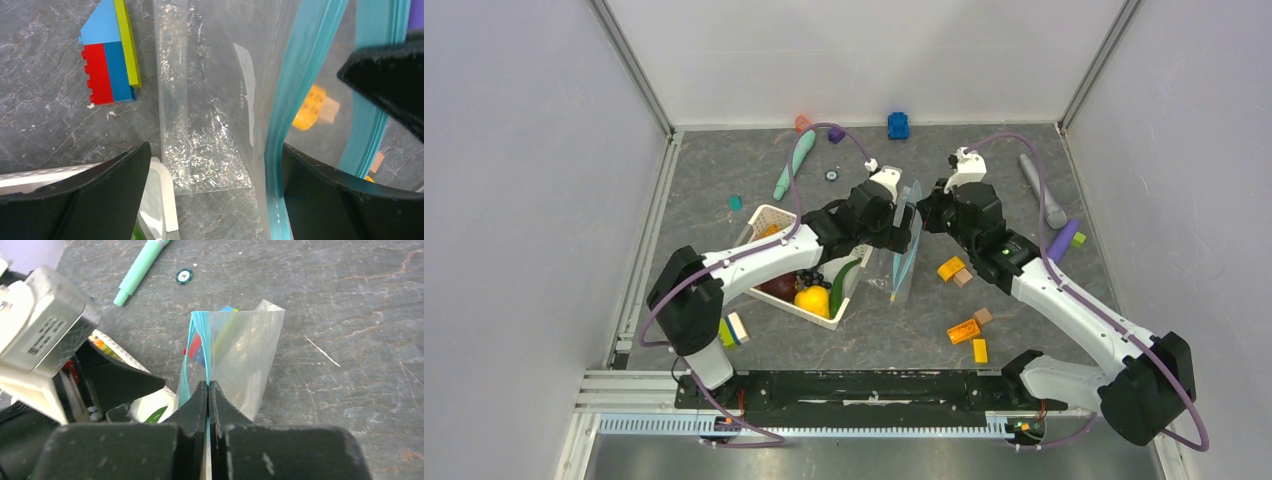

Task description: Place the food in the zip-top bag and seal the zipper

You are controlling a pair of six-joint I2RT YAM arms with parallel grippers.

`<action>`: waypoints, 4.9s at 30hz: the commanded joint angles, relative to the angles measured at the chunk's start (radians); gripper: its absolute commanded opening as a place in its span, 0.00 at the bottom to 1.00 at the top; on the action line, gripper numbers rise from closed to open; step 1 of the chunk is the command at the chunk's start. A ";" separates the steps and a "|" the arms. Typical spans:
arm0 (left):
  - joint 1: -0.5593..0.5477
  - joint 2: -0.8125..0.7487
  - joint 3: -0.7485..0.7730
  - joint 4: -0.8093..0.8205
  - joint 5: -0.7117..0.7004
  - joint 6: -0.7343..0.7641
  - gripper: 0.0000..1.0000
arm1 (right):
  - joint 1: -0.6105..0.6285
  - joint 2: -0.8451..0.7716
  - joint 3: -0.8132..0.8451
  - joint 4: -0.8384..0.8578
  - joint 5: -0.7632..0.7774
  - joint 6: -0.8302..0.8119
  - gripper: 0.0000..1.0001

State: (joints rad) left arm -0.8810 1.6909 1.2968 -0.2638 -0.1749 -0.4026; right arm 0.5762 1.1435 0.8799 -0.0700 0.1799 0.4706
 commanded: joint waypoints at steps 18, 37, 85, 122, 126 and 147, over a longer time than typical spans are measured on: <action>-0.019 -0.143 -0.106 0.070 -0.102 0.070 0.10 | 0.004 0.034 0.076 -0.077 0.007 -0.148 0.00; -0.021 -0.192 -0.177 0.246 -0.060 -0.022 0.02 | 0.006 0.072 -0.009 -0.144 -0.030 -0.036 0.64; -0.021 -0.252 -0.161 0.510 -0.125 -0.041 0.02 | -0.072 0.007 0.025 -0.015 0.022 0.049 0.24; 0.086 -0.111 -0.159 0.604 0.339 -0.144 1.00 | -0.208 0.200 0.531 -0.536 -0.008 -0.436 0.00; 0.088 -0.122 -0.153 0.628 0.346 -0.144 1.00 | -0.161 0.277 0.630 -0.614 0.121 -0.432 0.00; 0.089 -0.100 -0.208 0.468 0.050 -0.212 1.00 | -0.010 0.443 0.547 -0.473 -0.161 -0.144 0.00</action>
State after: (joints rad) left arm -0.7929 1.5921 1.0805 0.1631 -0.0803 -0.5545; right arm 0.5613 1.6035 1.4353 -0.6033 0.1070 0.2264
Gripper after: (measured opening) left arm 0.993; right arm 0.009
